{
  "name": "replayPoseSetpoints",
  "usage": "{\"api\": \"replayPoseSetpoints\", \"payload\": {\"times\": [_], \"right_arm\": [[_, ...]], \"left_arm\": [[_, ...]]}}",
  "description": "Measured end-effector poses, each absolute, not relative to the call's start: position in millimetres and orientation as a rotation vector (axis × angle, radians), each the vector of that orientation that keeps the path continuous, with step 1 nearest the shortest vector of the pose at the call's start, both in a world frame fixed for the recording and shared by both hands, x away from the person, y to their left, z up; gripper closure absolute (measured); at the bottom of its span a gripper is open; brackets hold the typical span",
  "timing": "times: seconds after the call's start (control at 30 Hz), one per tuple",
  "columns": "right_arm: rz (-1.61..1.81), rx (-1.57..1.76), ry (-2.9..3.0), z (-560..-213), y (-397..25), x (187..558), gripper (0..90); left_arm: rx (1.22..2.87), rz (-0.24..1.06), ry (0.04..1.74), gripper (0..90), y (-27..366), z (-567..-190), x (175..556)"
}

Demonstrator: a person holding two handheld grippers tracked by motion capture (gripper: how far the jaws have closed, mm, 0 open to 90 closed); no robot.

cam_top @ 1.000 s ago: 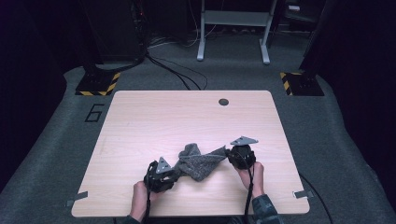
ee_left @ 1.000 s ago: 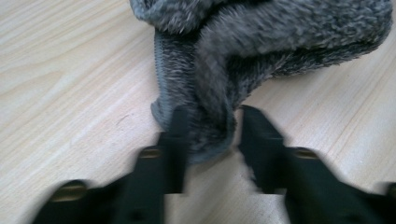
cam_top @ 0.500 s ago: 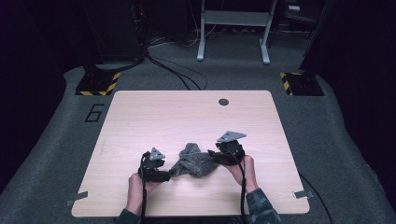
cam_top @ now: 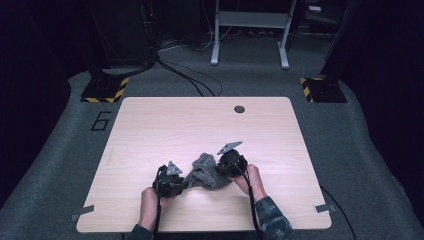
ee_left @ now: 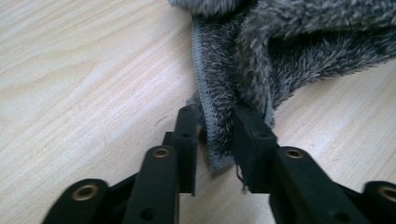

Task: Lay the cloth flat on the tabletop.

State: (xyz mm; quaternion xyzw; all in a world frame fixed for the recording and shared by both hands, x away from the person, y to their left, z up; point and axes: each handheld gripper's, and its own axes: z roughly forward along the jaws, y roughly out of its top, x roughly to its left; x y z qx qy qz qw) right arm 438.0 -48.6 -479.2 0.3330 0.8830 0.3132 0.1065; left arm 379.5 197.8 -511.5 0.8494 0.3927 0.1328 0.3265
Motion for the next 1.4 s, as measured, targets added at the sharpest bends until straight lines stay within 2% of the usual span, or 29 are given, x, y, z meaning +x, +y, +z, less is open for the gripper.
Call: {"api": "replayPoseSetpoints", "payload": {"times": [0.1, 0.27, 0.67, 1.4], "right_arm": [[0.908, 0.993, 2.592, -481.7, -50.6, 437.2, 87.4], [0.913, 1.028, 2.542, -479.5, -57.0, 434.5, 88.7], [0.882, 1.095, 2.461, -467.8, -92.2, 418.9, 88.6], [0.736, 1.245, 2.458, -493.4, -136.6, 394.3, 88.6]], "left_arm": [[2.225, 0.357, 1.023, 78.1, 198.1, -512.0, 378.7], [2.217, 0.356, 1.034, 81.5, 198.3, -512.4, 377.3], [2.205, 0.355, 1.052, 81.7, 203.3, -512.5, 376.1], [2.197, 0.384, 1.118, 80.3, 224.8, -511.3, 376.2]]}}
